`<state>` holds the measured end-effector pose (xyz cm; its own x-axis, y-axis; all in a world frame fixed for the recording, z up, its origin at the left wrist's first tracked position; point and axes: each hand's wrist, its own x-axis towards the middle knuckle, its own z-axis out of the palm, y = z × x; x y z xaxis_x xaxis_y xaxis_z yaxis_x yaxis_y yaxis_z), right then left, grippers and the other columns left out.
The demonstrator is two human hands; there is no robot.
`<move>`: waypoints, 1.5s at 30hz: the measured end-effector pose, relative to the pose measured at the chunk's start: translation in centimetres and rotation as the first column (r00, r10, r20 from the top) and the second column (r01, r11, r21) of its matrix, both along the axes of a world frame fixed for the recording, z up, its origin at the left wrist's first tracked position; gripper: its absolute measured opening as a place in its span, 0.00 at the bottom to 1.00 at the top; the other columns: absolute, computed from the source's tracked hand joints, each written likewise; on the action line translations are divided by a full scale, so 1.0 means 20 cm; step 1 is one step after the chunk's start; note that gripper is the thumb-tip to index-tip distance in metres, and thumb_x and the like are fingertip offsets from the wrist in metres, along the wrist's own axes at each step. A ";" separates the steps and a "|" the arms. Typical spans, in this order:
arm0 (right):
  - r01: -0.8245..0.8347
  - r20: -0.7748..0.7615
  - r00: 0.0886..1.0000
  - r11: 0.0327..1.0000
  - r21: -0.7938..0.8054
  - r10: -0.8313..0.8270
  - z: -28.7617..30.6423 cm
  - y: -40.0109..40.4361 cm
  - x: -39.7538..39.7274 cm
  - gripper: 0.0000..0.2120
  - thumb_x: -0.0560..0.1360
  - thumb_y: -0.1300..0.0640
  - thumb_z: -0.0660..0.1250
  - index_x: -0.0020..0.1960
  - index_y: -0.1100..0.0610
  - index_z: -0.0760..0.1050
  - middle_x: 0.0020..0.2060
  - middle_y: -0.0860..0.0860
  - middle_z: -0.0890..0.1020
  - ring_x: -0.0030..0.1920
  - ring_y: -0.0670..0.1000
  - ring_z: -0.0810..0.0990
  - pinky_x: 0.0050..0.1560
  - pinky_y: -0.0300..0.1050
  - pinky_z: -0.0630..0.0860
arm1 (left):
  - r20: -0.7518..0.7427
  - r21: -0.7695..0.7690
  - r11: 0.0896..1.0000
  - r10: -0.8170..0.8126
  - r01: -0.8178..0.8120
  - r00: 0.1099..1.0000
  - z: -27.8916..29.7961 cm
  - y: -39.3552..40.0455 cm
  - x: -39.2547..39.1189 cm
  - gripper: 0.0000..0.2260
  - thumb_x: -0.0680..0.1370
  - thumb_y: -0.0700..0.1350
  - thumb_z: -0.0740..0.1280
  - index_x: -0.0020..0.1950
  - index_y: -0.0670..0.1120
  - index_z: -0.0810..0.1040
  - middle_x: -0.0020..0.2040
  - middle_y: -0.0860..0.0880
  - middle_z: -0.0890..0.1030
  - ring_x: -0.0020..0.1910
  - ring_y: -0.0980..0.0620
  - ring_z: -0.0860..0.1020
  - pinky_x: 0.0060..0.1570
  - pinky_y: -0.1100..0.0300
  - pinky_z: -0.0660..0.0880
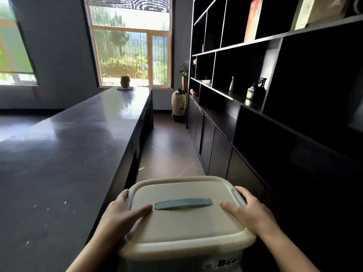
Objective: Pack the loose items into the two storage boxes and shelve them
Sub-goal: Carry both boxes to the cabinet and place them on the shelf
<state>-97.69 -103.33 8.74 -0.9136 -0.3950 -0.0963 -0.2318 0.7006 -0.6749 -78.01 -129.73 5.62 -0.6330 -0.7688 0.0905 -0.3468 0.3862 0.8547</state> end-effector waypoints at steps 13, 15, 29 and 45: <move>0.172 -0.009 0.985 0.981 -0.088 -0.173 -0.01 -0.95 -1.00 0.37 0.65 0.34 0.71 0.70 0.40 0.66 0.55 0.50 0.81 0.53 0.54 0.79 0.51 0.46 0.75 | -0.027 -0.038 0.985 -0.170 0.169 0.985 0.12 -1.07 -1.23 0.25 0.61 0.58 0.78 0.50 0.62 0.67 0.39 0.66 0.73 0.39 0.69 0.71 0.36 0.73 0.64; 0.208 -0.001 0.978 0.973 -0.102 -0.210 -0.02 -1.04 -1.16 0.37 0.64 0.34 0.72 0.70 0.40 0.66 0.55 0.49 0.81 0.52 0.53 0.79 0.51 0.46 0.75 | -0.029 -0.039 0.981 -0.190 0.189 0.981 0.12 -1.19 -1.42 0.23 0.61 0.57 0.78 0.45 0.62 0.67 0.38 0.66 0.74 0.38 0.69 0.72 0.37 0.72 0.64; 0.231 0.044 0.973 0.968 -0.097 -0.227 -0.04 -1.66 -2.53 0.38 0.65 0.36 0.72 0.72 0.42 0.65 0.59 0.49 0.80 0.57 0.52 0.79 0.52 0.42 0.72 | 0.020 -0.021 0.981 -0.195 0.195 0.981 0.07 -1.81 -2.83 0.30 0.61 0.55 0.79 0.59 0.50 0.74 0.45 0.58 0.77 0.47 0.53 0.76 0.48 0.55 0.70; 0.318 0.074 0.946 0.948 -0.026 -0.315 -0.13 -2.56 -3.82 0.40 0.63 0.32 0.71 0.72 0.41 0.64 0.59 0.47 0.80 0.59 0.53 0.78 0.58 0.47 0.74 | 0.116 0.005 0.964 -0.265 0.266 0.957 -0.02 -2.77 -4.25 0.31 0.62 0.57 0.77 0.61 0.50 0.73 0.48 0.55 0.74 0.46 0.55 0.71 0.44 0.58 0.66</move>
